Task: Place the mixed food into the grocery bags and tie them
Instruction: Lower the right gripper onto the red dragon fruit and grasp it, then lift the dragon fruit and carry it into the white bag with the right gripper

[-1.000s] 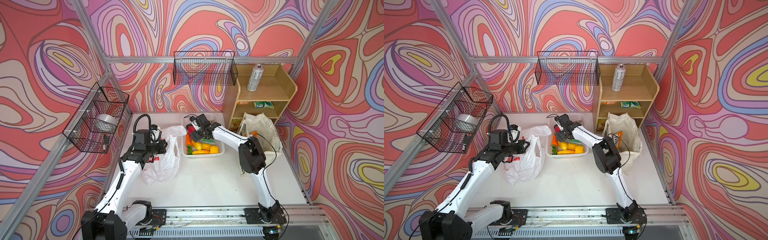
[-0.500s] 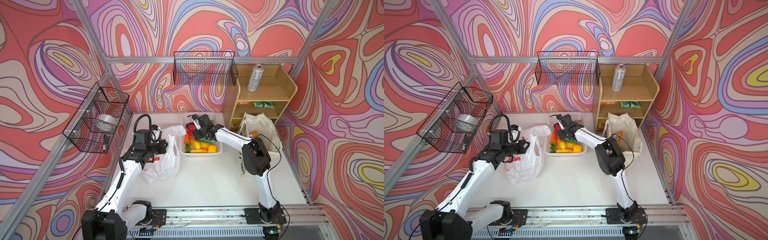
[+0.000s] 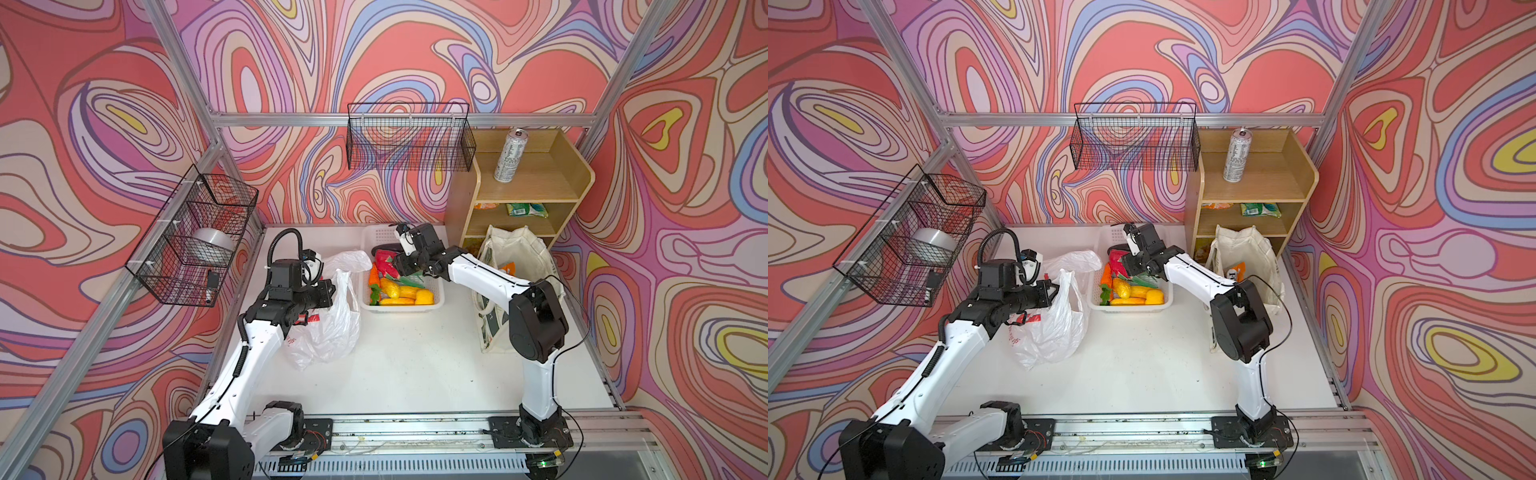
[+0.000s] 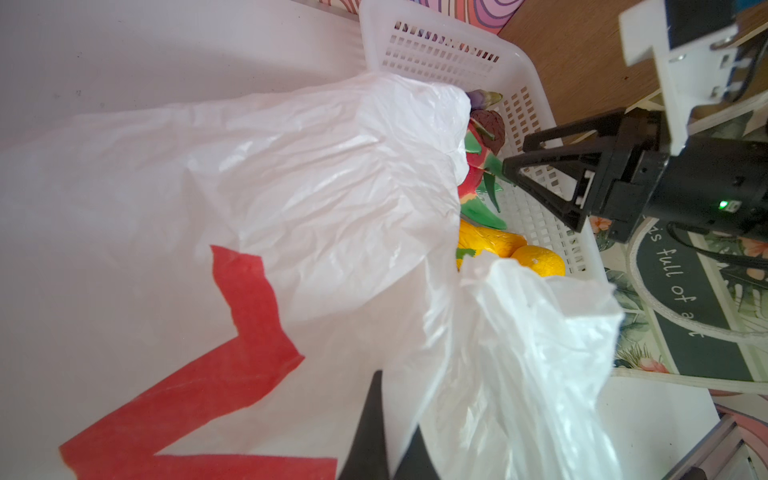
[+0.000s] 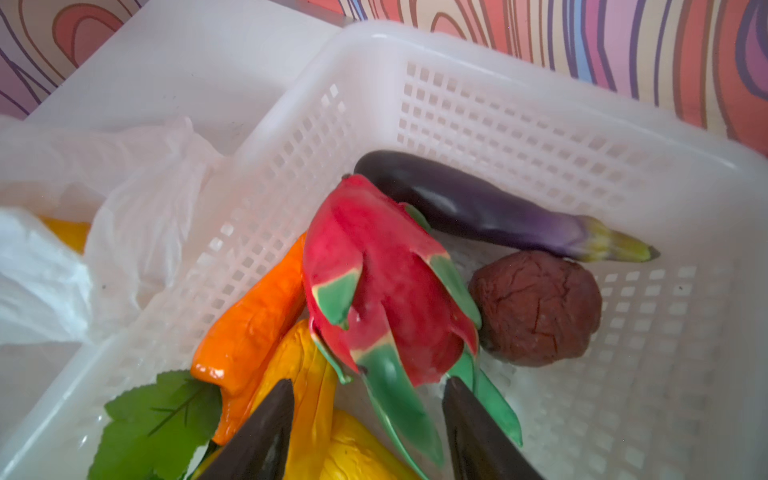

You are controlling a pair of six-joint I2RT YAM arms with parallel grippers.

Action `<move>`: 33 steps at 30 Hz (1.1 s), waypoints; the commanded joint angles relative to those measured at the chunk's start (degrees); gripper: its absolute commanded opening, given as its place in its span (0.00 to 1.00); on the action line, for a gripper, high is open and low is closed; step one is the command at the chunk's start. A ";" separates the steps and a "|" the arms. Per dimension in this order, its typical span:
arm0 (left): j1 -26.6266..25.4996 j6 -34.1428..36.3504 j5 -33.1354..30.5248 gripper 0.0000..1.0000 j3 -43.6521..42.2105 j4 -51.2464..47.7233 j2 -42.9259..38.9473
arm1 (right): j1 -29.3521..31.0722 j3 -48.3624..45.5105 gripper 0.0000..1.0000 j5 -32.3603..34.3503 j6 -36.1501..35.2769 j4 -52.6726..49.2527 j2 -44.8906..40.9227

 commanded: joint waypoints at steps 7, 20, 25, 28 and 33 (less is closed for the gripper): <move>0.34 1.07 0.14 0.00 0.24 0.78 0.03 | -0.59 -11.34 0.59 -1.31 1.45 1.57 -4.74; 0.38 0.30 0.14 0.00 0.33 1.11 0.02 | -0.67 1.89 0.44 -4.11 -1.62 -3.80 10.28; 0.40 0.19 0.22 0.00 0.43 1.08 -0.15 | -0.67 1.09 0.12 -4.79 -1.48 -3.27 10.50; 0.39 0.02 0.37 0.00 0.68 1.14 0.15 | -0.67 0.83 0.00 -4.73 -1.62 -3.09 9.60; 0.34 -0.43 0.57 0.00 0.85 1.38 0.33 | -0.75 2.99 0.00 -5.88 -1.79 -4.04 6.88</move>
